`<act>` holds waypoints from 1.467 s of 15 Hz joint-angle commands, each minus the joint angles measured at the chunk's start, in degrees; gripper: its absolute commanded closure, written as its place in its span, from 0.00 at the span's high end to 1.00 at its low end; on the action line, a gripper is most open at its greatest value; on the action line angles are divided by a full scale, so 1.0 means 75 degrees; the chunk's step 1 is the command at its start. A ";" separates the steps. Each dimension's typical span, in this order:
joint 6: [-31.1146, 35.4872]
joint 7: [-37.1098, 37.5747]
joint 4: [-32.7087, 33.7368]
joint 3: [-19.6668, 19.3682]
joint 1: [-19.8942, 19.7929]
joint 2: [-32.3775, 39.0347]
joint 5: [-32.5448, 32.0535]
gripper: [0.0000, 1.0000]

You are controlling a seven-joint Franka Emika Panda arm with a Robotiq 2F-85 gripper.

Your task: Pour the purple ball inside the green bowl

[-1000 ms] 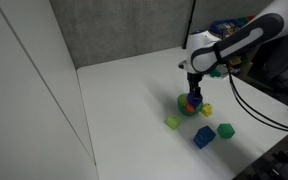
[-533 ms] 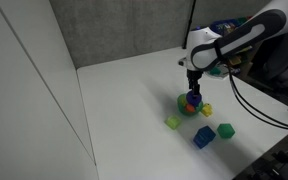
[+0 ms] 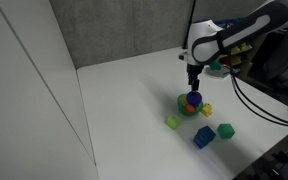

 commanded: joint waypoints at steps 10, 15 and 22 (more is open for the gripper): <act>-0.0498 0.1995 -0.1153 -0.0159 -0.0081 -0.1953 0.0554 1.00; -0.0534 0.2735 -0.2253 -0.0405 -0.0192 -0.3103 0.0667 1.00; -0.1274 0.4495 -0.3299 -0.0945 -0.0262 -0.4681 0.1284 1.00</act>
